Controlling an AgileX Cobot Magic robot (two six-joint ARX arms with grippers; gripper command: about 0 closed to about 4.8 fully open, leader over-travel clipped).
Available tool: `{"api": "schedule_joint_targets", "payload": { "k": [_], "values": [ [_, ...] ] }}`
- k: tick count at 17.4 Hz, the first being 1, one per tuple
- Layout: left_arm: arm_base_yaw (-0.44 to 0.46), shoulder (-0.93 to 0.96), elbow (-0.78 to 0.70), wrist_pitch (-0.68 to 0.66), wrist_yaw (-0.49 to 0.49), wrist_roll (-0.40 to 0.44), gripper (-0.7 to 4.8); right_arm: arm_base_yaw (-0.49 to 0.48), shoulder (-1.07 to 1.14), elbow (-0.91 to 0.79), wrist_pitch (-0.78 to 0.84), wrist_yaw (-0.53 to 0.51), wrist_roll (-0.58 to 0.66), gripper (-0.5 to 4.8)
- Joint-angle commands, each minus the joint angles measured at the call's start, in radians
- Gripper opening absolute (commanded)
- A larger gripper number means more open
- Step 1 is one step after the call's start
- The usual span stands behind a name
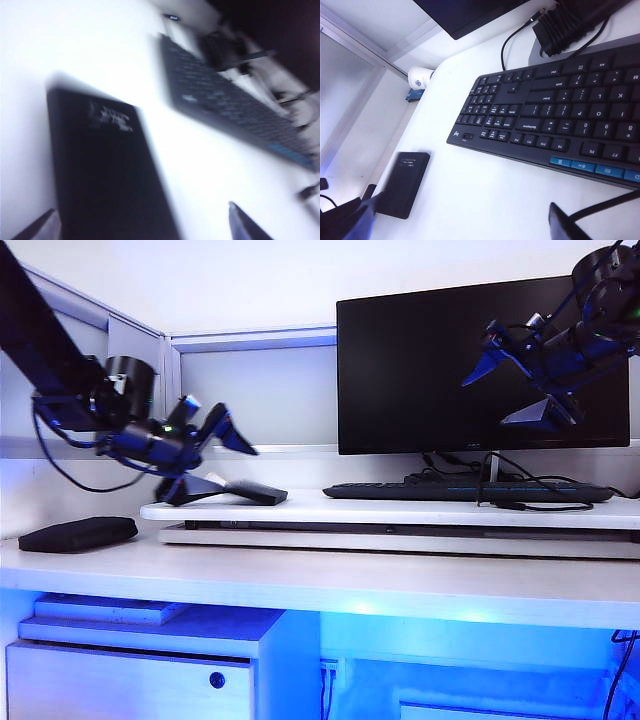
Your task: Unplug the data cable of the portable hard drive.
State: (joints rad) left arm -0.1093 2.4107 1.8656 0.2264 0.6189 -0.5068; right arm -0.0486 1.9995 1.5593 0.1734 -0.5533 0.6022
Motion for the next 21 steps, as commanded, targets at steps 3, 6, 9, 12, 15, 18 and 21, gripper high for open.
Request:
{"api": "schedule_joint_targets", "payload": {
  "k": [3, 6, 9, 12, 15, 18, 21],
  "values": [
    [0.018, -0.024, 0.084, -0.332, -0.078, 0.427, 4.79, 0.003, -0.005, 0.004, 0.008, -0.004, -0.050, 4.79],
    [0.010, -0.099, 0.084, -0.391, -0.098, 0.517, 4.79, 0.006, -0.014, 0.004, -0.021, 0.001, -0.121, 4.79],
    [0.010, -0.220, 0.084, -0.397, -0.055, 0.506, 4.79, 0.002, -0.054, 0.004, -0.027, 0.001, -0.132, 4.79],
    [0.011, -0.370, 0.084, -0.397, -0.025, 0.506, 4.43, -0.013, -0.151, 0.004, -0.027, 0.000, -0.145, 4.62],
    [0.011, -0.531, 0.082, -0.434, 0.006, 0.501, 4.43, -0.019, -0.304, 0.004, -0.089, -0.010, -0.203, 4.62],
    [0.011, -0.705, 0.080, -0.536, 0.011, 0.465, 4.31, -0.019, -0.531, 0.004, -0.262, -0.006, -0.312, 4.62],
    [0.011, -0.903, 0.024, -0.625, 0.036, 0.469, 4.13, -0.019, -0.730, 0.003, -0.381, -0.004, -0.349, 4.61]
  ]
}}
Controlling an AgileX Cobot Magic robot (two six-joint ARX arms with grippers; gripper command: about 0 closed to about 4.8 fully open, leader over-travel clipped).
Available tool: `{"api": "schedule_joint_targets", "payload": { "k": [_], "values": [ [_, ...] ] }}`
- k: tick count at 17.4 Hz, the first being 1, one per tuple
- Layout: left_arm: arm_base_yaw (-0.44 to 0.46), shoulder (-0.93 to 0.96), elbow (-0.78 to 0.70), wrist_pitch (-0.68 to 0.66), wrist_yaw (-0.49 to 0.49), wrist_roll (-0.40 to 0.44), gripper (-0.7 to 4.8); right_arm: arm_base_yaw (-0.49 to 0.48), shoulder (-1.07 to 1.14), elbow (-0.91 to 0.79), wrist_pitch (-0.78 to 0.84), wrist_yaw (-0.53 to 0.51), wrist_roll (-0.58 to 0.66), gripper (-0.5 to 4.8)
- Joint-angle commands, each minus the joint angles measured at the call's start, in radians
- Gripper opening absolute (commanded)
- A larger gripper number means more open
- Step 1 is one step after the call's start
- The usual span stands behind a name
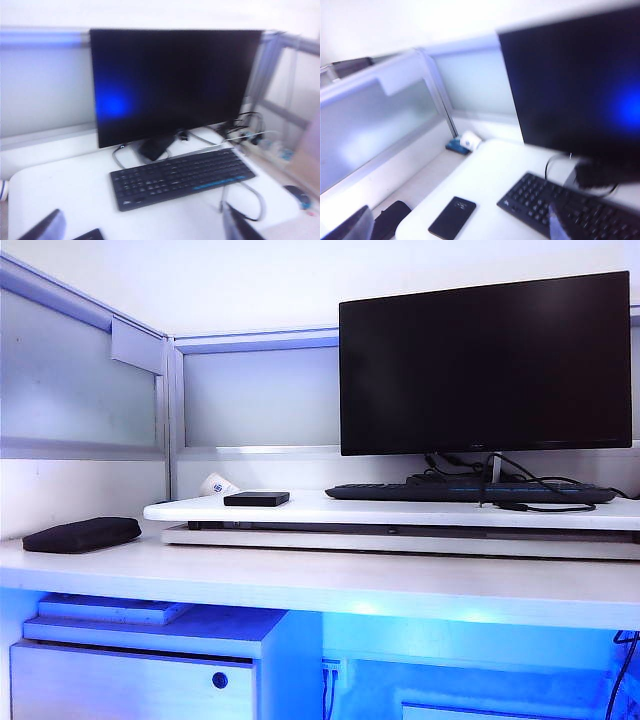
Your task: Unplug the data cable of the portable hard drive.
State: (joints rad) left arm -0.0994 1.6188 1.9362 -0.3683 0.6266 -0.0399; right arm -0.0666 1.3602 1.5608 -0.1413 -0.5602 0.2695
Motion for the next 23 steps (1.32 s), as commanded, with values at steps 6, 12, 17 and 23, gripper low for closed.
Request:
{"api": "schedule_joint_targets", "payload": {
  "k": [6, 12, 17, 23],
  "values": [
    [0.001, -0.588, -0.283, -0.229, -0.080, 0.089, 3.67, -0.002, -0.423, -0.001, -0.369, 0.077, -0.092, 4.56],
    [0.001, -1.142, -0.755, -0.237, -0.258, -0.003, 3.66, -0.002, -0.720, -0.229, -0.525, 0.169, -0.120, 4.26],
    [0.001, -1.424, -1.014, -0.325, -0.326, -0.090, 3.61, -0.002, -1.012, -0.561, -0.536, 0.177, -0.083, 4.26],
    [0.000, -1.614, -1.300, -0.419, -0.373, -0.119, 2.76, -0.002, -1.315, -0.860, -0.566, 0.173, -0.075, 4.26]
  ]
}}
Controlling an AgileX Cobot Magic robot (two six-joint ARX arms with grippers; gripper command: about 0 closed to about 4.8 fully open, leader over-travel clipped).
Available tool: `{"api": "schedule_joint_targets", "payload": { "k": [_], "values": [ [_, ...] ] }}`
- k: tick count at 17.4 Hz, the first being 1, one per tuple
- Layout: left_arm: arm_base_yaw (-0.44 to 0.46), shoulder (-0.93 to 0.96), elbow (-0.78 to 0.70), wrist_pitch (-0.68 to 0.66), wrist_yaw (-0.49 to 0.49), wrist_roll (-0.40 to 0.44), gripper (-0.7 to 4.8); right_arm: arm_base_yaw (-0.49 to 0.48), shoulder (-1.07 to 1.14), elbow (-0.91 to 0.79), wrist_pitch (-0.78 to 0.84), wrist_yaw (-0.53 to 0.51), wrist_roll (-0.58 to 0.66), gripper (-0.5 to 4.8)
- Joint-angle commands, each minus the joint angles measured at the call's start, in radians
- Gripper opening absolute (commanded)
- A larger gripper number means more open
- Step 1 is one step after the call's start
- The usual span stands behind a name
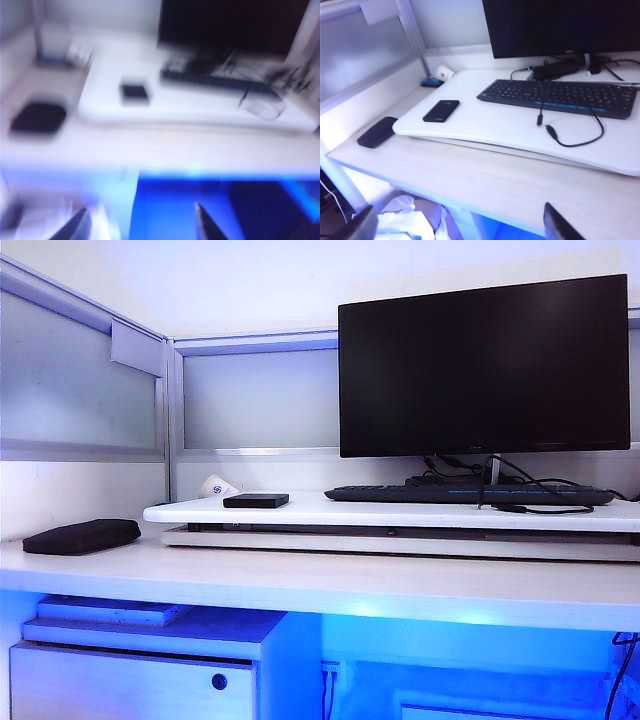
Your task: Unplug the data cable of the portable hard drive.
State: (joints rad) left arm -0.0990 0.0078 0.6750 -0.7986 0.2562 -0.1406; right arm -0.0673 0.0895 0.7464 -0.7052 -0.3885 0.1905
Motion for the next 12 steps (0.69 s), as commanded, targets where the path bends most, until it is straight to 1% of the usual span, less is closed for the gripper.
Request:
{"api": "schedule_joint_targets", "payload": {
  "k": [1, 3, 4, 5, 6, 8, 10, 11, 12],
  "values": [
    [0.000, -0.003, -0.055, 0.043, -0.026, -0.019, 2.76, -0.001, -0.076, -0.072, -0.018, 0.001, 0.006, 4.26],
    [0.000, -0.003, -0.085, 0.093, -0.082, -0.033, 2.69, -0.001, -0.087, -0.123, -0.011, 0.002, 0.043, 4.26],
    [0.000, -0.003, -0.105, 0.122, -0.085, -0.034, 2.68, -0.002, -0.087, -0.153, 0.025, 0.001, 0.051, 4.26],
    [0.000, -0.003, -0.147, 0.178, -0.088, -0.040, 2.68, -0.001, -0.086, -0.179, 0.084, 0.001, 0.067, 4.26],
    [0.000, -0.003, -0.185, 0.211, -0.088, -0.062, 2.67, -0.001, -0.086, -0.209, 0.167, 0.001, 0.098, 4.25],
    [0.000, -0.003, -0.286, 0.341, -0.115, -0.116, 2.59, -0.001, -0.083, -0.288, 0.367, 0.002, 0.137, 4.25],
    [0.000, -0.003, -0.372, 0.443, -0.151, -0.133, 1.97, -0.001, -0.077, -0.363, 0.461, 0.010, 0.154, 4.17],
    [0.000, -0.003, -0.411, 0.484, -0.161, -0.132, 1.78, 0.000, -0.076, -0.409, 0.483, 0.010, 0.158, 4.17],
    [0.000, -0.003, -0.447, 0.514, -0.166, -0.132, 1.78, 0.000, -0.076, -0.446, 0.493, 0.013, 0.158, 4.17]
  ]
}}
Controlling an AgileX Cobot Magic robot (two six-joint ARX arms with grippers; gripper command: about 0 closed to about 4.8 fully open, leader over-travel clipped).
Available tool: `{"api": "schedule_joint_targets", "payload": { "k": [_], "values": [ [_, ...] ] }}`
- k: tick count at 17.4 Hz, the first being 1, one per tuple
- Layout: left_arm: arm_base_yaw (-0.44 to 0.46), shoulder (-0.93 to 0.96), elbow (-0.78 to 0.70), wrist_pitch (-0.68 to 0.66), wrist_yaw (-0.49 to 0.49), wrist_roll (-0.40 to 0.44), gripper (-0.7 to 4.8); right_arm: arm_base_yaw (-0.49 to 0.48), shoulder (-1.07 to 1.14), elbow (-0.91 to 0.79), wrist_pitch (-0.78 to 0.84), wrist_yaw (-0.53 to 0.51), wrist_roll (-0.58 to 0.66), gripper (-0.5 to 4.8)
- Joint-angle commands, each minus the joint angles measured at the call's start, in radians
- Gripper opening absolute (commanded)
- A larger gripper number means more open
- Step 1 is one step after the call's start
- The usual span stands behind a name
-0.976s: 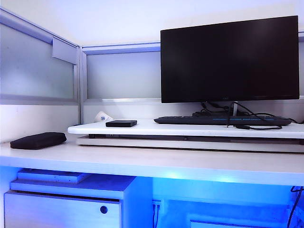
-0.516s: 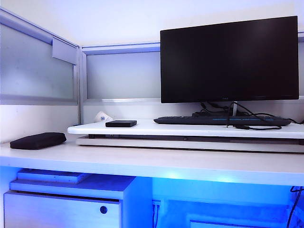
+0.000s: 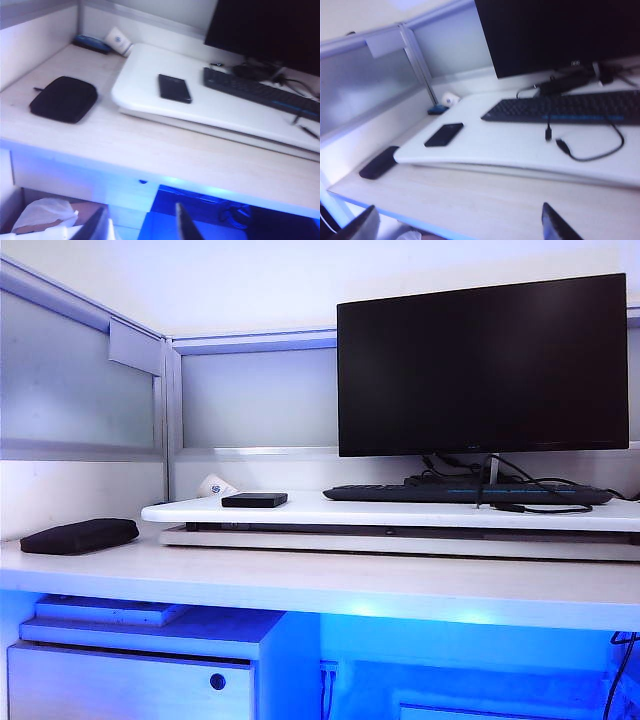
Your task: Unplug the data cable of the portable hard drive.
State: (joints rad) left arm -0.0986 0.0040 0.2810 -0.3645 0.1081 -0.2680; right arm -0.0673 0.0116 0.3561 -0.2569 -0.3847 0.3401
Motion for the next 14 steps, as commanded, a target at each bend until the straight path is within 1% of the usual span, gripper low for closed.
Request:
{"api": "schedule_joint_targets", "payload": {
  "k": [1, 2, 3, 4, 5, 6, 7, 8, 9, 10, 11, 12, 13, 14],
  "values": [
    [0.000, 0.000, -0.079, 0.092, -0.019, -0.002, 1.78, 0.000, 0.002, -0.092, 0.052, 0.010, 0.011, 4.15],
    [0.000, 0.000, -0.111, 0.107, -0.027, 0.001, 1.78, 0.000, 0.002, -0.135, 0.069, 0.025, 0.020, 3.59],
    [0.000, 0.000, -0.136, 0.121, -0.037, 0.008, 1.78, 0.000, 0.002, -0.170, 0.096, 0.028, 0.020, 3.20],
    [0.000, 0.000, -0.161, 0.131, -0.046, 0.011, 1.78, 0.000, 0.002, -0.208, 0.135, 0.029, 0.019, 3.13],
    [0.000, 0.000, -0.182, 0.136, -0.049, 0.033, 1.78, 0.000, 0.002, -0.241, 0.164, 0.029, 0.019, 3.13],
    [0.000, 0.000, -0.200, 0.137, -0.055, 0.048, 1.77, 0.000, 0.001, -0.260, 0.164, 0.039, 0.019, 3.08],
    [0.000, 0.000, -0.212, 0.136, -0.074, 0.061, 1.77, 0.000, 0.001, -0.280, 0.165, 0.048, 0.018, 2.68],
    [0.000, 0.000, -0.222, 0.136, -0.104, 0.063, 1.62, 0.000, 0.001, -0.296, 0.165, 0.050, 0.018, 2.20],
    [0.000, 0.000, -0.233, 0.135, -0.137, 0.071, 1.06, 0.000, 0.001, -0.310, 0.162, 0.050, 0.003, 1.60],
    [0.000, 0.000, -0.250, 0.135, -0.138, 0.108, 0.38, 0.000, 0.000, -0.328, 0.154, 0.050, -0.001, 0.71],
    [0.000, 0.002, -0.260, 0.137, -0.132, 0.130, -0.08, 0.000, 0.000, -0.338, 0.149, 0.050, -0.001, 0.29],
    [0.000, 0.002, -0.261, 0.141, -0.129, 0.142, -0.06, 0.000, 0.000, -0.344, 0.145, 0.050, -0.006, -0.02],
    [0.000, 0.002, -0.261, 0.141, -0.130, 0.145, -0.06, 0.000, 0.000, -0.345, 0.118, 0.052, -0.031, -0.06],
    [0.000, 0.005, -0.261, 0.138, -0.133, 0.167, -0.06, 0.000, 0.001, -0.345, 0.092, 0.082, -0.106, -0.06]
  ]
}}
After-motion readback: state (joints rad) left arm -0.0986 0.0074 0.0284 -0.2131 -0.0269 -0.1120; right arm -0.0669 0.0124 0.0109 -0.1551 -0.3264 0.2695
